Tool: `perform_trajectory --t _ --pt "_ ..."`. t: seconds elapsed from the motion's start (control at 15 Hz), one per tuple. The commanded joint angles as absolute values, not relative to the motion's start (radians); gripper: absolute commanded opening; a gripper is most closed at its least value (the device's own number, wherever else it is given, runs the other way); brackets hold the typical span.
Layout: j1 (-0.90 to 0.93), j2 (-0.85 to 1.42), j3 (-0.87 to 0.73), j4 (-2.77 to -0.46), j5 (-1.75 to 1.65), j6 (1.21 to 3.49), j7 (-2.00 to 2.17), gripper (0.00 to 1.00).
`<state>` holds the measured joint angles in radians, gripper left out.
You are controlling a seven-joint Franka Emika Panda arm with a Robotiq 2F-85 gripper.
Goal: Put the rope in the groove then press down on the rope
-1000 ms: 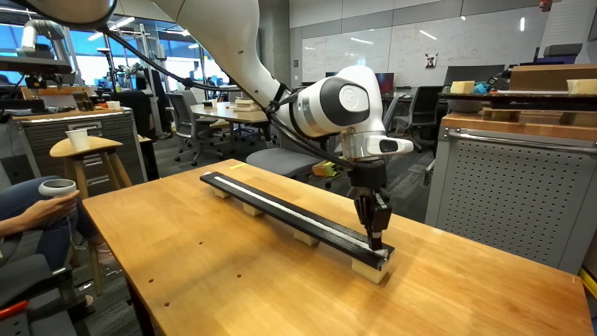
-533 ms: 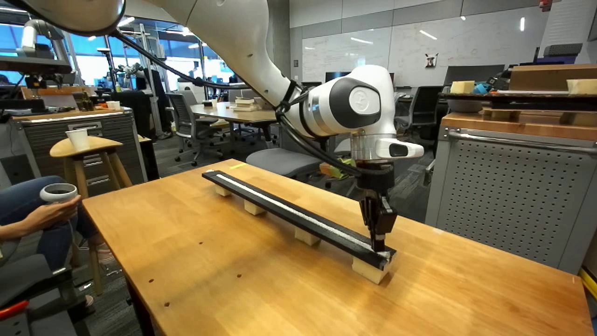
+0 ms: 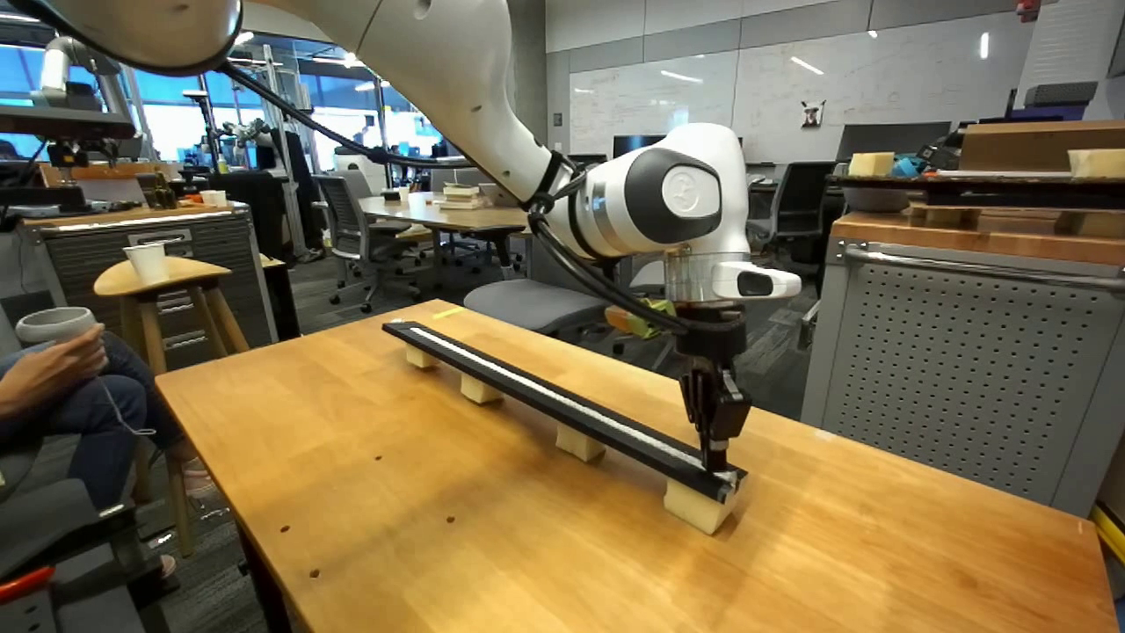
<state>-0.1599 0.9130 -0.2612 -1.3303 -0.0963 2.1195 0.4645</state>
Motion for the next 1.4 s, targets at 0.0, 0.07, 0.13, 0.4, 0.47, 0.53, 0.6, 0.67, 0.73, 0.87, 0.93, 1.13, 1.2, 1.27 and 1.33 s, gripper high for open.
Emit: perform_trajectory --t 0.0,0.07,0.13,0.4,0.47,0.53,0.6,0.67,0.73,0.87,0.93,1.13,1.2,1.27,1.33 --pt "-0.135 0.891 -0.277 -1.391 -0.112 2.193 0.465 0.09" --pt "-0.129 0.880 -0.281 -1.408 -0.119 2.209 0.469 0.09" --pt "-0.119 0.863 -0.289 -1.434 -0.128 2.234 0.478 0.09" --pt "-0.073 0.800 -0.333 -1.551 -0.156 2.347 0.525 0.09" --pt "-0.060 0.789 -0.345 -1.577 -0.165 2.370 0.537 0.10" --pt "-0.047 0.777 -0.357 -1.605 -0.174 2.393 0.550 0.09" --pt "-0.034 0.766 -0.368 -1.631 -0.182 2.410 0.563 0.10" --pt "-0.023 0.759 -0.379 -1.654 -0.189 2.426 0.575 0.08" --pt "-0.015 0.752 -0.386 -1.672 -0.194 2.435 0.581 0.09" --pt "-0.003 0.736 -0.397 -1.705 -0.201 2.458 0.597 0.10" --pt "-0.002 0.732 -0.399 -1.711 -0.198 2.465 0.603 0.09" --pt "-0.011 0.733 -0.399 -1.708 -0.184 2.475 0.613 0.09" --pt "-0.017 0.737 -0.396 -1.700 -0.178 2.472 0.615 0.09" --pt "-0.021 0.741 -0.394 -1.692 -0.174 2.471 0.618 0.10" --pt "-0.024 0.746 -0.395 -1.683 -0.171 2.466 0.624 0.09"
